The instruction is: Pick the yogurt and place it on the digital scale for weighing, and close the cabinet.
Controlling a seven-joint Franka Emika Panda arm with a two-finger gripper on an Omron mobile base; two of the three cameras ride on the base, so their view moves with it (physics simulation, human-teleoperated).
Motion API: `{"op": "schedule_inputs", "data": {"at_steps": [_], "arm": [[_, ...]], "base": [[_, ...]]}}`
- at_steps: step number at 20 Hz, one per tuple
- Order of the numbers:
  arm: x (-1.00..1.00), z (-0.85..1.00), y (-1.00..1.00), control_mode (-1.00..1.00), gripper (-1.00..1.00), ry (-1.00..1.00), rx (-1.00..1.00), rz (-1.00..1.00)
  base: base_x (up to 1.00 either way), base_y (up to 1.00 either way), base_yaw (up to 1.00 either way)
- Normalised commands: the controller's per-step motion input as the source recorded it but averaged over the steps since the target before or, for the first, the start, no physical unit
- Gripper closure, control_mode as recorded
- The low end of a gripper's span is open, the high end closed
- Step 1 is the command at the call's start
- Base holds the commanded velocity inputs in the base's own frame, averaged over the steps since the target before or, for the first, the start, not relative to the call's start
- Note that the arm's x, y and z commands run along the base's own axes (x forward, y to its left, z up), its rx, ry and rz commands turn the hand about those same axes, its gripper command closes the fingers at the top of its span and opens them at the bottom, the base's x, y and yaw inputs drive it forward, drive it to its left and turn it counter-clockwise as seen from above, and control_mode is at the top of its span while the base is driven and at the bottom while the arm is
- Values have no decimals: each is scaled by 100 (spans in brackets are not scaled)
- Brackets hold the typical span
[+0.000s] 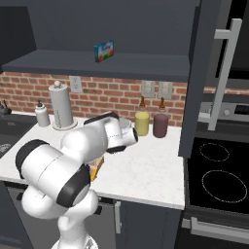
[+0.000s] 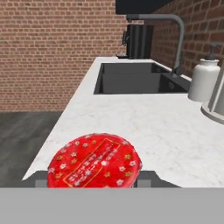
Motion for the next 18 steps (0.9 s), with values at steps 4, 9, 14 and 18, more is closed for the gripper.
{"op": "schedule_inputs", "data": {"at_steps": [4, 9, 14, 18], "arm": [[9, -23, 0, -100, 100, 1, 0, 0], [-9, -17, 0, -100, 100, 0, 0, 3], [-9, -14, 0, -100, -100, 0, 0, 3], [-2, -2, 0, -100, -100, 0, 0, 2]], "base": [[0, 0, 0], [0, 0, 0], [0, 0, 0], [0, 0, 0]]}}
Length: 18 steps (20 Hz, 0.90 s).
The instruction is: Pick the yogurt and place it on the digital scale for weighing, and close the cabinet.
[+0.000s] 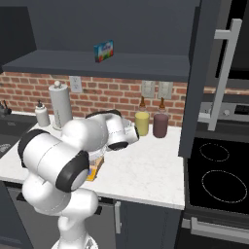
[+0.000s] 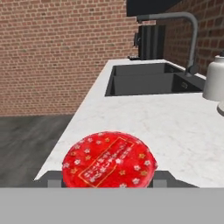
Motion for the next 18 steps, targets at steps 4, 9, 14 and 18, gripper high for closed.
{"op": "schedule_inputs", "data": {"at_steps": [4, 9, 14, 18], "arm": [[0, 0, 0, -100, -100, 0, 0, 1], [-2, 0, 0, -100, -100, 0, 0, 0], [0, 1, -1, -100, -100, 0, 0, 0], [-3, 17, -9, -100, -100, 0, 1, 0]], "base": [[0, 0, 0], [0, 0, 0], [0, 0, 0], [0, 0, 0]]}}
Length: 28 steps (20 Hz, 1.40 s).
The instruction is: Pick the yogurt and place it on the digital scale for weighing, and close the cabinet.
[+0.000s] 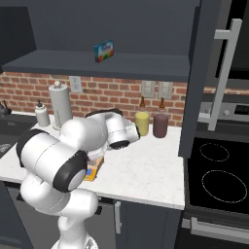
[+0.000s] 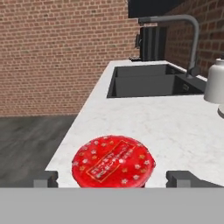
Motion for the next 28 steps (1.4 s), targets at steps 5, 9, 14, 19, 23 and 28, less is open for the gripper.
{"op": "schedule_inputs", "data": {"at_steps": [5, 9, 14, 19, 23, 28], "arm": [[-13, 34, -12, -100, -100, -1, 0, 0], [-19, 41, -11, -100, -100, -4, 0, 0], [-26, 51, -4, -100, -100, -11, 0, 0], [-32, 42, 0, -100, -100, -14, 0, -1], [-50, 32, 14, -100, -100, -19, 0, -6], [-61, 43, 3, -100, -100, -13, 0, -15]], "base": [[0, 0, 0], [0, 0, 0], [0, 0, 0], [0, 0, 0], [0, 0, 0], [0, 0, 0]]}}
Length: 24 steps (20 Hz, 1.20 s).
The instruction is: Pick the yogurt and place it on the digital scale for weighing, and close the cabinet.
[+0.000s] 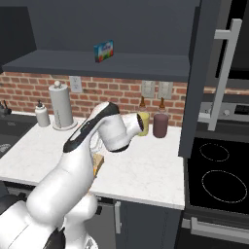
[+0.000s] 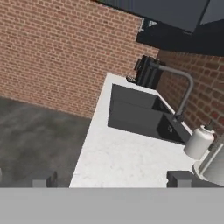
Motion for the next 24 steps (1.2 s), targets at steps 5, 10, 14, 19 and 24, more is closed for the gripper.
{"op": "schedule_inputs", "data": {"at_steps": [5, 10, 14, 19, 24], "arm": [[-41, 34, -24, -100, -100, -3, 2, -21], [-23, 2, -50, -100, -100, 0, 7, -21], [-28, 0, -63, -100, -100, 0, 13, -20], [-16, 19, -80, -100, -100, 0, 13, -13], [-1, 36, -91, -100, -100, -2, 11, -8]], "base": [[0, 0, 0], [0, 0, 0], [0, 0, 0], [0, 0, 0], [0, 0, 0]]}}
